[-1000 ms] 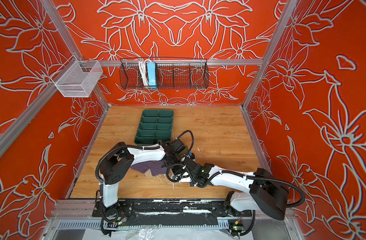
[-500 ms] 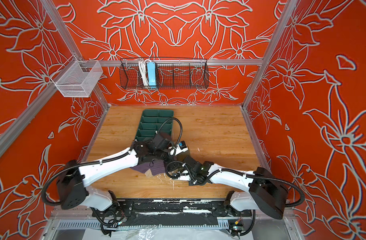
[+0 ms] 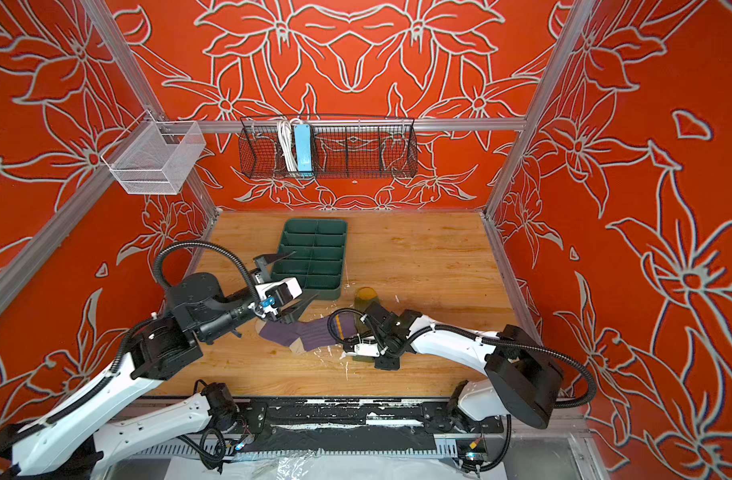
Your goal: Roll the socks
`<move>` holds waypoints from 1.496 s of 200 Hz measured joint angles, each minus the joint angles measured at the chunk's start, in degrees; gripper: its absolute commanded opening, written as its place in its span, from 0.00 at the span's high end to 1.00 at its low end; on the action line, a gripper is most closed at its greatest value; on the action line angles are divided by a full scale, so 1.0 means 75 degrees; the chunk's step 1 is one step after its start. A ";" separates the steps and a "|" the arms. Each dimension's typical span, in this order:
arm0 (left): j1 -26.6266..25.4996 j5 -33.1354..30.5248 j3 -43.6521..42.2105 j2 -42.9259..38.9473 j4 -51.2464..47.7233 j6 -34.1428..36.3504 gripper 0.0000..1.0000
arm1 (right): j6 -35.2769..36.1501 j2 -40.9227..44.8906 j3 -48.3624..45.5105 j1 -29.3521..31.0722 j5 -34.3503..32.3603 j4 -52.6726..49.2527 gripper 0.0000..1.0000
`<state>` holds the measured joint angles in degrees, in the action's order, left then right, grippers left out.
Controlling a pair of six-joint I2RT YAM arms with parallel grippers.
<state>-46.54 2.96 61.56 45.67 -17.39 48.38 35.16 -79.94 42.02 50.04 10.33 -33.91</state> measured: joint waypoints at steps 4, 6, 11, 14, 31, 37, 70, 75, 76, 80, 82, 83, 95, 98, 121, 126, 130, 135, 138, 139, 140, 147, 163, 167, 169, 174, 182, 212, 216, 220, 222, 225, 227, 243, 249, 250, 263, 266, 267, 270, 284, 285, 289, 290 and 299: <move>0.0000 0.0134 0.0050 -0.0015 -0.0090 0.0114 0.01 | -0.0015 -0.0020 0.0026 -0.0038 0.0061 -0.0041 1.00; 0.0000 0.0210 0.0073 -0.0020 -0.0137 0.0184 0.01 | -0.0023 -0.0026 0.0035 -0.0052 0.0082 -0.0061 1.00; 0.0000 0.0388 0.0111 -0.0017 -0.0236 0.0318 0.02 | -0.0041 -0.0052 0.0064 -0.0102 0.0146 -0.0114 1.00; 0.0000 0.0493 0.0122 -0.0015 -0.0289 0.0402 0.02 | -0.0044 -0.0067 0.0076 -0.0128 0.0178 -0.0140 1.00; -0.0102 0.1035 0.0067 0.0090 -0.0656 0.0790 0.03 | -0.0085 -0.0160 0.0169 -0.0297 0.0358 -0.0283 1.00; -0.0242 0.1102 -0.0017 0.0140 -0.0729 0.0886 0.03 | -0.0090 -0.0187 0.0195 -0.0341 0.0405 -0.0315 1.00; -0.1926 0.0221 -0.1180 0.0425 -0.0697 0.1498 0.03 | -0.0087 -0.0283 0.0254 -0.0606 0.0615 -0.0391 1.00; -0.2171 0.0015 -0.1405 0.0498 -0.0656 0.1585 0.04 | -0.0085 -0.0286 0.0254 -0.0647 0.0638 -0.0393 1.00; -0.2212 -0.0012 -0.1443 0.0507 -0.0647 0.1591 0.04 | -0.0087 -0.0286 0.0254 -0.0653 0.0641 -0.0393 1.00; -0.2422 -0.0224 -0.1664 0.0580 -0.0571 0.1638 0.05 | -0.0085 -0.0291 0.0254 -0.0682 0.0670 -0.0396 1.00; -0.2489 -0.0274 -0.1740 0.0597 -0.0551 0.1647 0.05 | -0.0085 -0.0294 0.0254 -0.0697 0.0685 -0.0399 1.00; -0.2570 -0.0388 -0.1836 0.0632 -0.0533 0.1658 0.05 | -0.0085 -0.0297 0.0254 -0.0705 0.0691 -0.0399 1.00; -0.2978 -0.0769 -0.2302 0.0813 -0.0338 0.1676 0.07 | -0.0079 -0.0347 0.0268 -0.0784 0.0778 -0.0408 1.00; -0.3075 -0.0892 -0.2433 0.0863 -0.0268 0.1673 0.09 | -0.0076 -0.0364 0.0280 -0.0801 0.0801 -0.0417 1.00; -0.3547 -0.1364 -0.3086 0.1405 0.0329 0.1472 0.14 | -0.0058 -0.0498 0.0379 -0.0886 0.0930 -0.0490 1.00; -0.3605 -0.1405 -0.3136 0.1542 0.0437 0.1428 0.16 | -0.0055 -0.0533 0.0405 -0.0898 0.0941 -0.0510 1.00; -0.3663 -0.1445 -0.3174 0.1725 0.0571 0.1373 0.17 | -0.0052 -0.0557 0.0428 -0.0903 0.0950 -0.0530 1.00; -0.3713 -0.1498 -0.3194 0.1953 0.0708 0.1274 0.18 | -0.0044 -0.0592 0.0452 -0.0915 0.0968 -0.0554 1.00; -0.3742 -0.1530 -0.3197 0.2116 0.0822 0.1247 0.20 | -0.0041 -0.0615 0.0469 -0.0921 0.0973 -0.0568 1.00; -0.3748 -0.1533 -0.3200 0.2162 0.0848 0.1224 0.20 | -0.0038 -0.0618 0.0472 -0.0924 0.0976 -0.0571 1.00; -0.3754 -0.1545 -0.3200 0.2203 0.0871 0.1204 0.20 | -0.0035 -0.0627 0.0481 -0.0927 0.0979 -0.0580 1.00; -0.3803 -0.1612 -0.3197 0.2567 0.1107 0.1064 0.24 | -0.0029 -0.0659 0.0513 -0.0933 0.1000 -0.0606 1.00; -0.3850 -0.1772 -0.3179 0.3281 0.1606 0.0866 0.31 | -0.0009 -0.0729 0.0577 -0.0944 0.1026 -0.0670 1.00; -0.3853 -0.1818 -0.3174 0.3459 0.1740 0.0799 0.33 | -0.0006 -0.0737 0.0586 -0.0944 0.1029 -0.0682 1.00; -0.3853 -0.1845 -0.3174 0.3555 0.1816 0.0790 0.33 | -0.0003 -0.0740 0.0592 -0.0944 0.1029 -0.0688 1.00; -0.3853 -0.1897 -0.3171 0.3754 0.1970 0.0734 0.35 | -0.0003 -0.0746 0.0595 -0.0944 0.1029 -0.0691 1.00; -0.3853 -0.1967 -0.3168 0.4036 0.2197 0.0717 0.37 | -0.0003 -0.0746 0.0595 -0.0944 0.1029 -0.0694 1.00; -0.3853 -0.2340 -0.3072 0.5001 0.2876 0.0673 0.43 | 0.0006 -0.0746 0.0595 -0.0965 0.1046 -0.0697 1.00; -0.3850 -0.2393 -0.3042 0.5117 0.2935 0.0650 0.44 | 0.0006 -0.0746 0.0595 -0.0965 0.1049 -0.0697 1.00; -0.3850 -0.2448 -0.3010 0.5231 0.3002 0.0629 0.45 | 0.0006 -0.0746 0.0595 -0.0965 0.1046 -0.0697 1.00; -0.3844 -0.2465 -0.2993 0.5284 0.3019 0.0609 0.45 | 0.0006 -0.0746 0.0595 -0.0965 0.1046 -0.0697 1.00; -0.3838 -0.2512 -0.2943 0.5388 0.3048 0.0595 0.45 | 0.0006 -0.0746 0.0595 -0.0965 0.1046 -0.0697 1.00; -0.3835 -0.2535 -0.2923 0.5444 0.3069 0.0560 0.45 | 0.0006 -0.0746 0.0595 -0.0965 0.1049 -0.0697 1.00; -0.3783 -0.2684 -0.2771 0.5770 0.3159 0.0440 0.46 | 0.0006 -0.0746 0.0595 -0.0965 0.1049 -0.0697 1.00; -0.3739 -0.2716 -0.2719 0.5866 0.3194 0.0391 0.45 | 0.0006 -0.0746 0.0595 -0.0965 0.1049 -0.0699 1.00; -0.3733 -0.2716 -0.2710 0.5884 0.3197 0.0388 0.46 | 0.0006 -0.0746 0.0595 -0.0965 0.1052 -0.0699 1.00; -0.3625 -0.2684 -0.2632 0.6018 0.3194 0.0297 0.45 | -0.0023 -0.0746 0.0597 -0.0968 0.1061 -0.0682 1.00; -0.3602 -0.2672 -0.2614 0.6038 0.3179 0.0268 0.45 | -0.0029 -0.0746 0.0597 -0.0973 0.1064 -0.0676 1.00; -0.3590 -0.2667 -0.2608 0.6047 0.3174 0.0262 0.45 | -0.0029 -0.0746 0.0597 -0.0979 0.1070 -0.0673 1.00; -0.3561 -0.2629 -0.2585 0.6073 0.3150 0.0227 0.45 | -0.0029 -0.0746 0.0597 -0.0979 0.1072 -0.0667 1.00; -0.3427 -0.2492 -0.2439 0.6181 0.2973 0.0105 0.48 | -0.0064 -0.0746 0.0606 -0.1026 0.1067 -0.0629 1.00; -0.3418 -0.2477 -0.2425 0.6187 0.2952 0.0099 0.48 | -0.0085 -0.0749 0.0609 -0.1029 0.1067 -0.0621 1.00; -0.3381 -0.2439 -0.2372 0.6228 0.2900 0.0050 0.49 | -0.0085 -0.0749 0.0615 -0.1032 0.1067 -0.0615 1.00; -0.3378 -0.2430 -0.2361 0.6234 0.2888 0.0041 0.50 | -0.0090 -0.0749 0.0618 -0.1032 0.1067 -0.0615 1.00; -0.3296 -0.2361 -0.2215 0.6336 0.2766 -0.0020 0.54 | -0.0134 -0.0749 0.0635 -0.1037 0.1037 -0.0600 1.00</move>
<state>-71.26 -14.74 44.95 93.19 3.36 48.23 34.15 -85.56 46.78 42.26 18.11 -38.41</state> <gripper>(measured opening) 0.505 0.134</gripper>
